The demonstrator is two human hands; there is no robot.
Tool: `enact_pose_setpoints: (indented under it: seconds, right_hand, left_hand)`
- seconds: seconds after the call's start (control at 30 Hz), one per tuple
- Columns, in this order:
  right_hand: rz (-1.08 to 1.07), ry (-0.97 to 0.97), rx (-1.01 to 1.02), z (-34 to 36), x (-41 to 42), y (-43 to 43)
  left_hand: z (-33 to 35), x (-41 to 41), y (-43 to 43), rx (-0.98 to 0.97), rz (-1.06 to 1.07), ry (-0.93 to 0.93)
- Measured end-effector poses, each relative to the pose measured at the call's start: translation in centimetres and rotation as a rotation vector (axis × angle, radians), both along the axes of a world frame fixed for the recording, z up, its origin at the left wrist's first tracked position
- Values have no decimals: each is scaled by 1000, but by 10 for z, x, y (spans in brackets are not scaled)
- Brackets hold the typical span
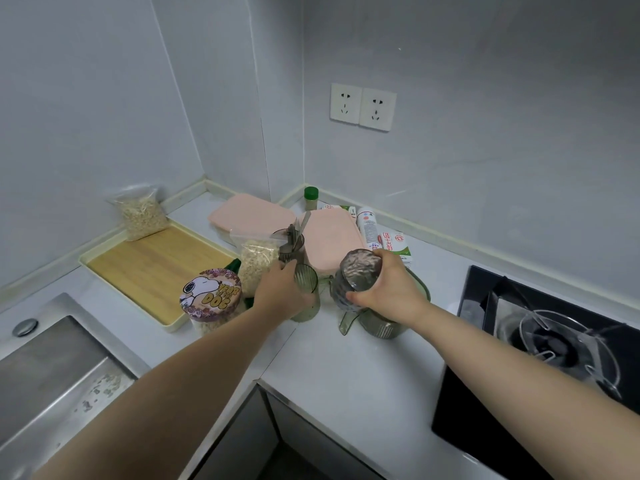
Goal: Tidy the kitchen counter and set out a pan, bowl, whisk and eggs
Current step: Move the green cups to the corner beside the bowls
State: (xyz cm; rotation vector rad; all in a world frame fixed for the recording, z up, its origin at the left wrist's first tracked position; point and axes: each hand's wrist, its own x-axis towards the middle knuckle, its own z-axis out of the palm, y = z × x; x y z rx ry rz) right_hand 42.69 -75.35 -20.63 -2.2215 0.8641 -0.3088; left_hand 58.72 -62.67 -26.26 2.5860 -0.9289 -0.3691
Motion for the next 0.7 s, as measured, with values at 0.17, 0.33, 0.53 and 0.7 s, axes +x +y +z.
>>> enact_pose_setpoints:
  seconds: [0.17, 0.33, 0.53, 0.7]
  right_hand:
    - [-89, -38, 22, 5, -9, 6]
    - [-192, -122, 29, 12, -29, 11]
    - [-310, -205, 34, 14, -71, 11]
    - [-387, -209, -2, 21, -114, 8]
  left_hand:
    - [19, -11, 4, -189, 22, -51]
    - [26, -29, 8, -365, -7, -97]
    - [37, -69, -4, -506, -92, -130]
    - [51, -105, -27, -556, -186, -99]
